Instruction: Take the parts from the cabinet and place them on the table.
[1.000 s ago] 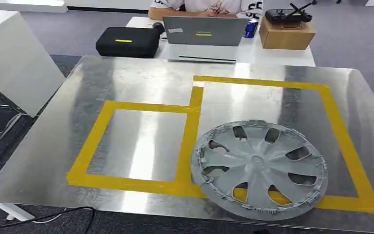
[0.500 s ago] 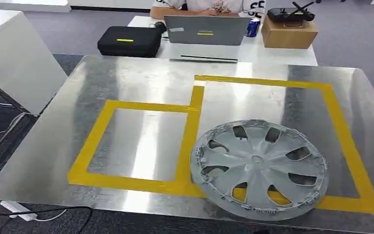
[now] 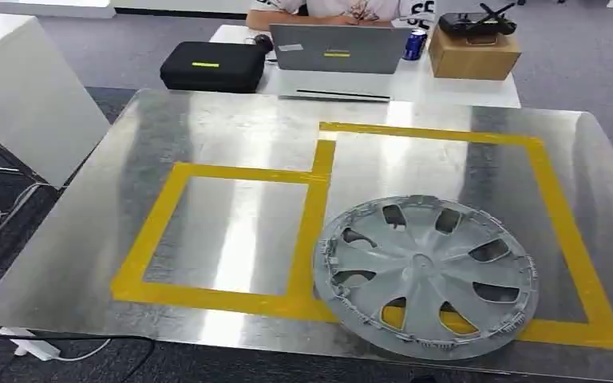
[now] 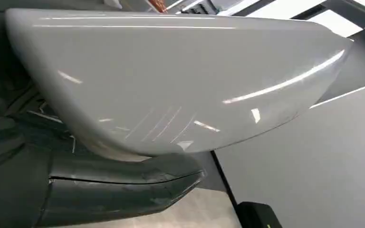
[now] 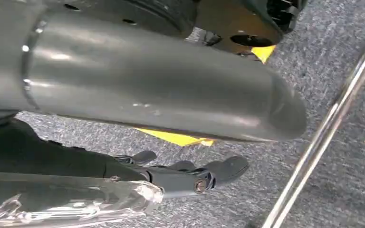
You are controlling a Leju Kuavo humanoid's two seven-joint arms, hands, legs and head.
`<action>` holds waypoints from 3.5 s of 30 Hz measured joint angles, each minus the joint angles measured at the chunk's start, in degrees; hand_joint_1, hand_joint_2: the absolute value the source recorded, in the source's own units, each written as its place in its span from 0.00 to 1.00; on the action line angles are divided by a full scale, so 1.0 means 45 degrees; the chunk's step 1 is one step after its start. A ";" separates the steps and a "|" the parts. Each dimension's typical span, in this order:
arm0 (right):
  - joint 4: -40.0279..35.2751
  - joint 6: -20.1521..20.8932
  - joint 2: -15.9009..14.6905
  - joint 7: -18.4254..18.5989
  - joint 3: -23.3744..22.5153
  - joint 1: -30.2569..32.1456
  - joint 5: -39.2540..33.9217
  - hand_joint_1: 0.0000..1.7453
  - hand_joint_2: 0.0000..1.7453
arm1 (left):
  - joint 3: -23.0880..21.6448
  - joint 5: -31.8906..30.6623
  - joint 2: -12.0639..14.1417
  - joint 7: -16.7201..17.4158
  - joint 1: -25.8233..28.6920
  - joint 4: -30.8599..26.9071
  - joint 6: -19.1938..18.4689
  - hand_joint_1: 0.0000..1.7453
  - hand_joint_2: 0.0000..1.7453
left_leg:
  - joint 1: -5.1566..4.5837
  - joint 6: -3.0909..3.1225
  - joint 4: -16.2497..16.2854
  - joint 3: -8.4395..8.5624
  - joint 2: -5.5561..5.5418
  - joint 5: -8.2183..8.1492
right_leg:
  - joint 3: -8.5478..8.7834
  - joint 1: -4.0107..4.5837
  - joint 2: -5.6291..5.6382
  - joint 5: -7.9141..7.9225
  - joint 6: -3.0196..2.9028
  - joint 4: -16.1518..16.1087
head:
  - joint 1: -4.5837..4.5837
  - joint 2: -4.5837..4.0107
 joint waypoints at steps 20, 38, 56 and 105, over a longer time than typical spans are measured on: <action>0.0680 -0.0024 -0.0394 -0.0199 0.0403 -0.0464 0.0093 0.00 0.00 | -0.0496 -0.0918 0.0194 -0.0583 -0.1593 0.1705 -0.0482 1.00 1.00 | 0.0026 -0.0246 0.1835 -0.0810 0.0020 -0.1202 | -0.0162 -0.0052 0.0012 0.0369 -0.0321 -0.0194 | 0.0049 0.0000; 0.0806 -0.0039 -0.0413 0.0063 0.0811 -0.0621 0.0219 0.00 0.00 | -0.1404 -0.1176 -0.0398 -0.0898 -0.3190 0.2550 -0.0010 1.00 1.00 | 0.0047 0.0313 -0.0152 0.0053 0.0054 0.0105 | -0.2416 -0.0070 0.0012 -0.1303 0.0317 0.3997 | 0.0156 0.0000; 0.0812 -0.0039 -0.0467 0.0175 0.1243 -0.0833 0.0001 0.00 0.00 | -0.2152 -0.1880 -0.0515 -0.0573 -0.6294 0.5795 0.1704 1.00 1.00 | 0.0032 -0.0175 0.1653 -0.0850 0.0008 -0.0161 | -0.0464 -0.0052 0.0056 0.0549 -0.0273 -0.0038 | 0.0064 0.0000; 0.0836 -0.0102 -0.0549 0.0253 0.1583 -0.0939 -0.0209 0.00 0.00 | -0.4036 -0.1671 -0.1909 -0.0913 -0.6420 0.7087 0.0567 1.00 1.00 | -0.0083 0.0208 -0.0107 -0.0128 -0.0014 0.0229 | -0.0485 -0.0072 0.0027 0.0428 0.0175 0.0011 | 0.0194 0.0000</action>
